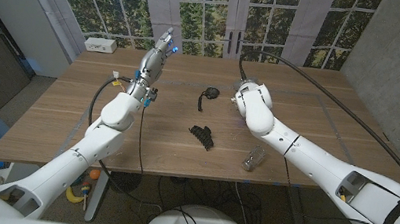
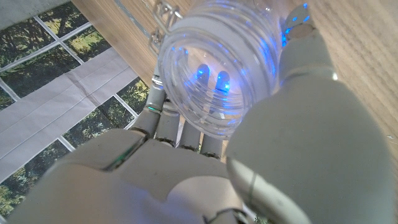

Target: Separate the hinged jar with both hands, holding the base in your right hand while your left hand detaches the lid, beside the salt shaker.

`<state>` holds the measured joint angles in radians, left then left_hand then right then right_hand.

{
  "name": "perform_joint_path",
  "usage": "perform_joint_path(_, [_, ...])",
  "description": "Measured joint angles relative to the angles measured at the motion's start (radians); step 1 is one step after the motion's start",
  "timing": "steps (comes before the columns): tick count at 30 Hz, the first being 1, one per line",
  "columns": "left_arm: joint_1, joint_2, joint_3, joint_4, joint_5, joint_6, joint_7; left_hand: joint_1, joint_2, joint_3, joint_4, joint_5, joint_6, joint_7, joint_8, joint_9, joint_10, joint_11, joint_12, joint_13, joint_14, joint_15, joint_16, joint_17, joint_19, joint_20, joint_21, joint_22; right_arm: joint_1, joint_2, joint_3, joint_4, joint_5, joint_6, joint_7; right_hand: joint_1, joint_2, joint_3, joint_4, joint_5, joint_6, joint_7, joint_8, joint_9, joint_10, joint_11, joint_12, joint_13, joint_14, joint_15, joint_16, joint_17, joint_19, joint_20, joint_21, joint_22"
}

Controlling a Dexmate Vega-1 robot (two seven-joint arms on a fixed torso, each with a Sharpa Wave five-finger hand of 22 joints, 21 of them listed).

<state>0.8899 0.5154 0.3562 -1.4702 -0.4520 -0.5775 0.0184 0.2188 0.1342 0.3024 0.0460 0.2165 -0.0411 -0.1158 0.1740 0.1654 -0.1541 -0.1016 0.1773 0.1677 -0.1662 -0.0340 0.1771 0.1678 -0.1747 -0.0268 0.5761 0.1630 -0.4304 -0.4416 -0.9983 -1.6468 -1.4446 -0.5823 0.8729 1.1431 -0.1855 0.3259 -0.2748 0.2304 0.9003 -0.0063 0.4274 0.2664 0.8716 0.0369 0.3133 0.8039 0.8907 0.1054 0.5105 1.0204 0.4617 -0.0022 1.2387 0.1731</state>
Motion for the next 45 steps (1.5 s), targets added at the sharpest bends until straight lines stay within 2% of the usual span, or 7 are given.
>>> perform_joint_path(20, [0.015, 0.009, -0.001, -0.031, 0.006, 0.01, 0.005, 0.0, -0.011, 0.006, -0.014, 0.0, 0.006, 0.005, 0.0, 0.0, 0.005, 0.005, 0.0, 0.0, 0.0, 0.0, 0.0, 0.0, 0.0, 0.0, -0.014, 0.0, -0.029, -0.002, -0.012, 0.039, 0.006, -0.059, -0.087, 0.0, 0.0, 0.0, 0.0, 0.006, 0.0, 0.0, -0.008, 0.008, -0.004, -0.003, -0.005, 0.005, -0.002, -0.002, 0.0, 0.0, -0.019, -0.012, 0.001, 0.003])
perform_joint_path(28, [0.017, 0.013, -0.001, -0.041, 0.008, 0.015, 0.005, 0.0, -0.011, 0.007, -0.024, 0.0, 0.006, 0.005, 0.0, 0.0, 0.005, 0.005, 0.0, 0.0, 0.0, 0.0, 0.0, 0.0, 0.0, 0.0, -0.018, 0.0, -0.031, 0.004, -0.027, 0.074, -0.003, -0.081, -0.115, 0.0, 0.0, 0.0, 0.0, 0.005, -0.025, -0.025, -0.014, 0.022, -0.014, -0.014, -0.016, 0.009, -0.005, -0.005, -0.005, 0.0, -0.033, -0.018, 0.0, 0.003])
perform_joint_path(34, [0.017, 0.014, -0.001, -0.045, 0.008, 0.017, 0.004, 0.0, -0.011, 0.012, -0.028, 0.0, 0.005, 0.005, 0.003, 0.0, 0.005, 0.005, 0.0, 0.0, 0.0, 0.0, 0.0, -0.001, 0.0, 0.0, -0.025, 0.0, -0.03, 0.005, -0.033, 0.083, -0.016, -0.096, -0.127, 0.0, 0.0, 0.002, -0.002, 0.005, -0.057, -0.091, -0.061, 0.02, -0.054, -0.054, -0.079, -0.012, -0.052, -0.052, -0.077, 0.0, -0.056, -0.041, 0.016, 0.0])
perform_joint_path(37, [0.017, 0.014, -0.001, -0.046, 0.009, 0.021, 0.003, 0.0, -0.011, 0.008, -0.033, 0.0, 0.005, 0.005, 0.004, 0.0, 0.005, 0.005, 0.0, 0.0, 0.0, 0.0, 0.0, -0.005, 0.0, 0.0, -0.027, 0.0, -0.028, 0.005, -0.046, 0.095, -0.024, -0.1, -0.126, 0.0, 0.0, 0.003, -0.003, -0.001, -0.108, -0.094, -0.086, 0.017, -0.065, -0.105, -0.114, -0.035, -0.079, -0.079, -0.127, 0.0, -0.059, -0.044, 0.019, -0.001])
perform_joint_path(39, [0.017, 0.014, 0.0, -0.047, 0.01, 0.021, 0.003, 0.004, -0.015, 0.009, -0.034, 0.0, 0.009, 0.001, 0.004, 0.0, 0.005, 0.005, 0.0, 0.0, 0.0, 0.0, 0.0, -0.005, 0.0, 0.0, -0.029, 0.0, -0.023, 0.006, -0.054, 0.102, -0.042, -0.103, -0.108, -0.003, 0.003, -0.014, 0.014, -0.026, -0.152, -0.095, -0.108, 0.012, -0.086, -0.147, -0.13, -0.054, -0.109, -0.109, -0.167, 0.0, -0.062, -0.041, 0.001, -0.005])
perform_joint_path(42, [0.016, 0.014, 0.001, -0.049, 0.012, 0.022, 0.001, 0.004, -0.015, 0.012, -0.037, -0.006, 0.009, 0.001, 0.004, 0.0, 0.005, 0.005, 0.0, 0.0, 0.0, 0.0, 0.0, -0.005, 0.0, 0.0, -0.029, 0.0, -0.013, 0.011, -0.063, 0.114, -0.064, -0.105, -0.072, -0.096, 0.096, -0.046, 0.046, -0.05, -0.216, -0.098, -0.138, 0.007, -0.159, -0.149, -0.133, -0.072, -0.159, -0.159, -0.219, 0.052, -0.099, 0.012, -0.032, -0.006])
perform_joint_path(45, [0.016, 0.014, 0.002, -0.05, 0.013, 0.022, 0.001, 0.0, -0.019, 0.009, -0.04, -0.006, 0.009, 0.001, 0.004, 0.0, 0.005, 0.005, 0.0, 0.0, 0.0, 0.0, 0.001, -0.005, 0.0, 0.0, -0.033, 0.0, -0.004, 0.016, -0.071, 0.124, -0.082, -0.105, -0.041, -0.132, 0.133, -0.063, 0.063, -0.05, -0.28, -0.099, -0.167, 0.003, -0.232, -0.14, -0.137, -0.079, -0.226, -0.171, -0.248, 0.107, -0.122, 0.062, -0.062, -0.006])
